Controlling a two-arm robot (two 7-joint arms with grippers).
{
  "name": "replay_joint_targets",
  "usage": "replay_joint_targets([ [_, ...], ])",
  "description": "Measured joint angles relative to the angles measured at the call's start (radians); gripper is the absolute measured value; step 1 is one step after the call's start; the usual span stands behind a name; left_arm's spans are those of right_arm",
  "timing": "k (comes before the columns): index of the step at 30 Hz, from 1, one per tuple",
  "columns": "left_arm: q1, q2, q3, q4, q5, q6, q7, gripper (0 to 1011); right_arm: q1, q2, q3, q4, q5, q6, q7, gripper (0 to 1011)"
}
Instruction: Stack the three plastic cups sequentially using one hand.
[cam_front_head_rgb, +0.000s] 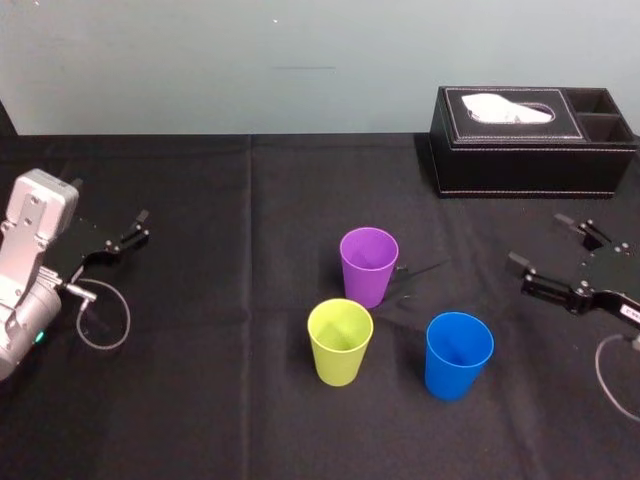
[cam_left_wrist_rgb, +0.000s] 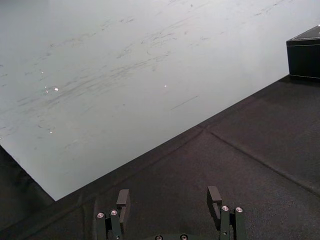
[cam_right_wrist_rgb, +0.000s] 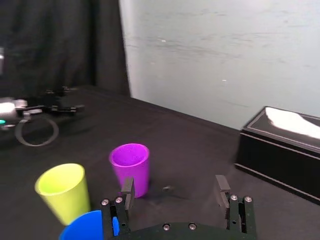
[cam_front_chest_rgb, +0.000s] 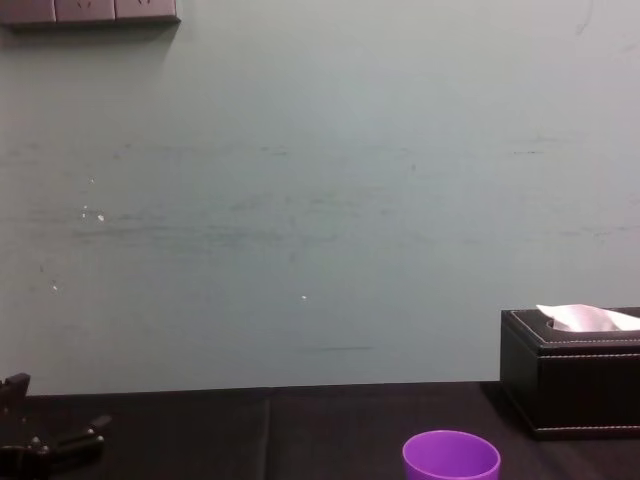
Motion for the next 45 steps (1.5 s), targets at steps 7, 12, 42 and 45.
replay_joint_targets([
  [7, 0.0, 0.0, 0.0, 0.0, 0.0, 0.0, 0.0, 1011, -0.04, 0.031, 0.043, -0.007, 0.066, 0.01, 0.118, 1004],
  [12, 0.0, 0.0, 0.0, 0.0, 0.0, 0.0, 0.0, 1011, -0.053, 0.052, 0.041, -0.004, 0.051, 0.011, 0.168, 1004],
  [42, 0.0, 0.0, 0.0, 0.0, 0.0, 0.0, 0.0, 1011, -0.042, 0.078, -0.087, 0.028, -0.117, 0.012, 0.239, 1004],
  [45, 0.0, 0.0, 0.0, 0.0, 0.0, 0.0, 0.0, 1011, -0.036, 0.073, -0.095, 0.034, -0.125, 0.014, 0.236, 1004],
])
